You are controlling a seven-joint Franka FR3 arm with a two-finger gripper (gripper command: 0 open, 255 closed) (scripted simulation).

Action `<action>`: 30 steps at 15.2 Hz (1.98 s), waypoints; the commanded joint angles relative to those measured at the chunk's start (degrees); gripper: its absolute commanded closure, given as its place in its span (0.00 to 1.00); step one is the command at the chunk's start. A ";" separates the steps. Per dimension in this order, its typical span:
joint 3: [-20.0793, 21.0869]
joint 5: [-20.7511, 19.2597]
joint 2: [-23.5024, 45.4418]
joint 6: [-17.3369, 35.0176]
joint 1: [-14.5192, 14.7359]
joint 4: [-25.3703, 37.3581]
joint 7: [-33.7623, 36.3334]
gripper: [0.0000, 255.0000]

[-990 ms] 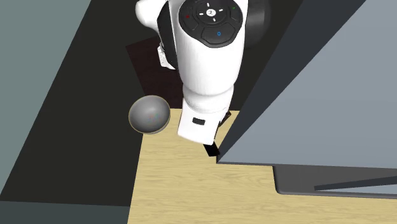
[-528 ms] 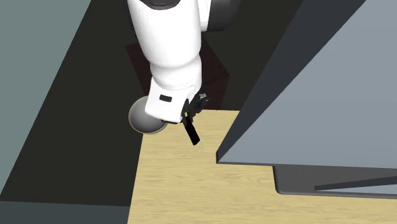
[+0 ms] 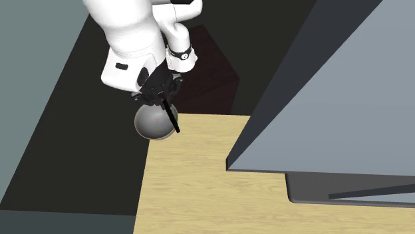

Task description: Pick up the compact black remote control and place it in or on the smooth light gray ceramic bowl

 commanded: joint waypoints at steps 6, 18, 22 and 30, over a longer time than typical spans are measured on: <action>-4.03 -3.60 -9.72 -4.43 -3.93 -4.78 -6.27 1.00; -6.64 -5.74 -12.38 1.61 -5.80 -13.23 -8.59 1.00; -7.15 -6.03 -11.92 4.79 -5.92 -15.95 -8.64 1.00; -8.33 -6.51 -10.25 11.41 -6.06 -20.91 -8.83 1.00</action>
